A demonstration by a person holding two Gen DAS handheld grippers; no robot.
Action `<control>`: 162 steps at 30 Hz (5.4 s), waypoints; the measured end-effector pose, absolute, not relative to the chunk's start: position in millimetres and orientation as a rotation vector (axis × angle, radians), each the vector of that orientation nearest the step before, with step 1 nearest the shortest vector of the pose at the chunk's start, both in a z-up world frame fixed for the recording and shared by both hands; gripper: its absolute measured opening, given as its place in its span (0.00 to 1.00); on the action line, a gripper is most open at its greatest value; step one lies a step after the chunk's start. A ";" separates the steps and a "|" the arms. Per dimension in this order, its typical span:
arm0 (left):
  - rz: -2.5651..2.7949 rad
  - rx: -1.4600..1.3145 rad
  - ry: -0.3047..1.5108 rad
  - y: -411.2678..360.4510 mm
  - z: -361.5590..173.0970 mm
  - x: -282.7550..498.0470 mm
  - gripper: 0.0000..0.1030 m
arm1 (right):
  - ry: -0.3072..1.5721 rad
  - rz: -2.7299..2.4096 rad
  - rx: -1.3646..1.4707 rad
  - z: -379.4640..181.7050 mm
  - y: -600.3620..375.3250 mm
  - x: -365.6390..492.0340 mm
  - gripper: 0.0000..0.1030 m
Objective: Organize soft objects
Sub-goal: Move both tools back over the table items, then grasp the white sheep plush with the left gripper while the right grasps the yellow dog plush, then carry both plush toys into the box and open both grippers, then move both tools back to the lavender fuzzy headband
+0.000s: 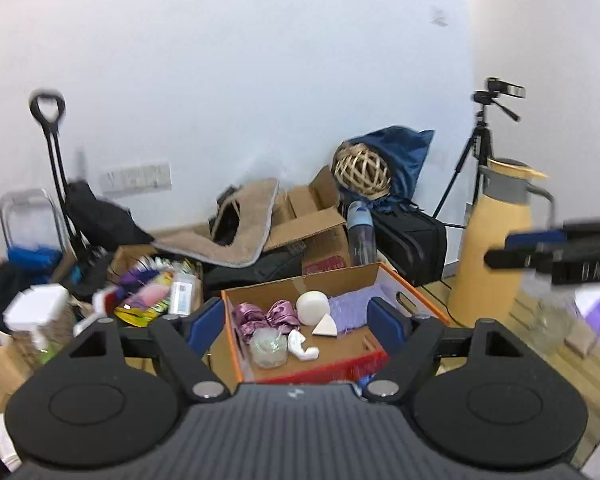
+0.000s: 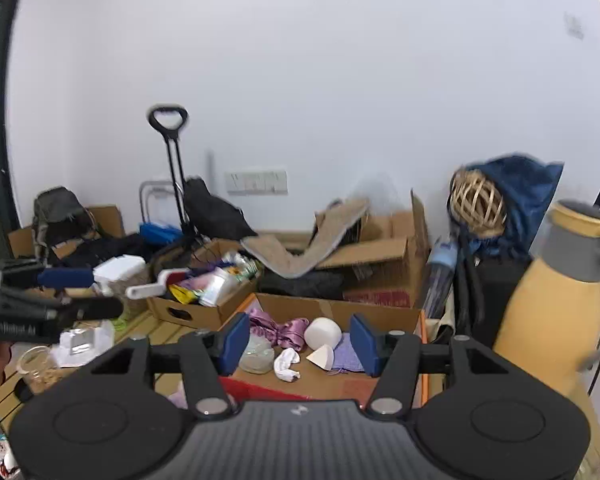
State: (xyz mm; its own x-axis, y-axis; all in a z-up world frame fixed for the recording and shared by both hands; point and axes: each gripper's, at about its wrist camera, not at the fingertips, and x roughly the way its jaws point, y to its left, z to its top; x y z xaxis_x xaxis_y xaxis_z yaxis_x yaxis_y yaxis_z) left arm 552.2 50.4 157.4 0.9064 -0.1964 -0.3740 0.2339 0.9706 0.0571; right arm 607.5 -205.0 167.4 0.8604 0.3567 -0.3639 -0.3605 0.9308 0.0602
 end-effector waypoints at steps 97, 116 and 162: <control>-0.577 -0.316 0.663 42.8 -62.3 569.4 0.46 | 0.567 0.392 0.503 -71.2 -219.4 568.0 0.52; -0.301 -0.359 0.624 98.8 8.2 741.3 0.45 | 0.652 0.572 0.363 17.0 -140.5 809.4 0.52; -0.054 -0.230 0.414 109.2 -42.4 553.7 0.81 | 0.413 0.470 0.087 -35.1 -151.2 571.9 0.78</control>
